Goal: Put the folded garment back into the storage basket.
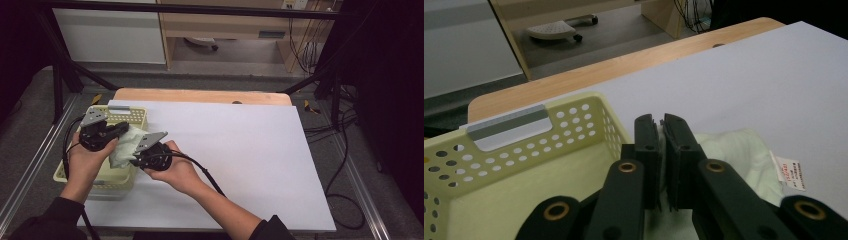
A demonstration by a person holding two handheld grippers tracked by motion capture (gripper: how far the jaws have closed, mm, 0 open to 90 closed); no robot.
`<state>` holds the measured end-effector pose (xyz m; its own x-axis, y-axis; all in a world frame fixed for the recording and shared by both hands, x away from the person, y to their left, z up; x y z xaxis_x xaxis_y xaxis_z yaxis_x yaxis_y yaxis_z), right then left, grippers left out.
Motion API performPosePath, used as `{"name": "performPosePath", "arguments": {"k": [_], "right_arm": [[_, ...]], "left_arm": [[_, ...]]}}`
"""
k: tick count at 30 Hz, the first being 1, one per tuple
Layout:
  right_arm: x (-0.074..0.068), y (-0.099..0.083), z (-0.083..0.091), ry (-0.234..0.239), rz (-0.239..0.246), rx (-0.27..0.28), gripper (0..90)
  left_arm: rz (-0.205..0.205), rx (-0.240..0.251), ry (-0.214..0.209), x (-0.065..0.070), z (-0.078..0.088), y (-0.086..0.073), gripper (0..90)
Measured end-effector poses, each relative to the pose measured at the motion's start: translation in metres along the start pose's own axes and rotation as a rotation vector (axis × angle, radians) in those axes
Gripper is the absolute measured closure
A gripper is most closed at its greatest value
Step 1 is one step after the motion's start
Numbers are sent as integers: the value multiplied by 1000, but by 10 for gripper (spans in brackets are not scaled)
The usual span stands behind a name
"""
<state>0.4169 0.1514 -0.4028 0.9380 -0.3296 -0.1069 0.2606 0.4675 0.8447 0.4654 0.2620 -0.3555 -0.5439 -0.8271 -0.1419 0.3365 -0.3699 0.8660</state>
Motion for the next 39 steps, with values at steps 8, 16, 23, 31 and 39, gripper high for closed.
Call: {"name": "performPosePath", "arguments": {"k": [8,16,23,31,39], "right_arm": [[0,0,-4,9,-15,21,835],[0,1,-9,9,-21,23,835],[3,5,-10,0,-10,15,835],[2,15,-12,-5,8,23,835],[4,22,-16,-5,12,31,835]], "left_arm": [[6,-1,6,-4,2,-3,855],[9,-7,11,-9,2,-5,855],[13,-1,15,-14,3,-2,855],[18,6,30,-20,6,1,855],[28,-2,48,-31,9,0,855]]}}
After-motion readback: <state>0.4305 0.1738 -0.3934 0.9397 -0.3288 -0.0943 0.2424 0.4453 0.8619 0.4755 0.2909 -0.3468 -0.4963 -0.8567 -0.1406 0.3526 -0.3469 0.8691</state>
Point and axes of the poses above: each handheld gripper's, and its own axes: z roughly backward along the jaws, y roughly out of its top, x roughly to its right, the point moved 7 cm from there along -z, roughly forward along the jaws, and after that the axes turned 8 degrees about -z, right-handed, at the moved point
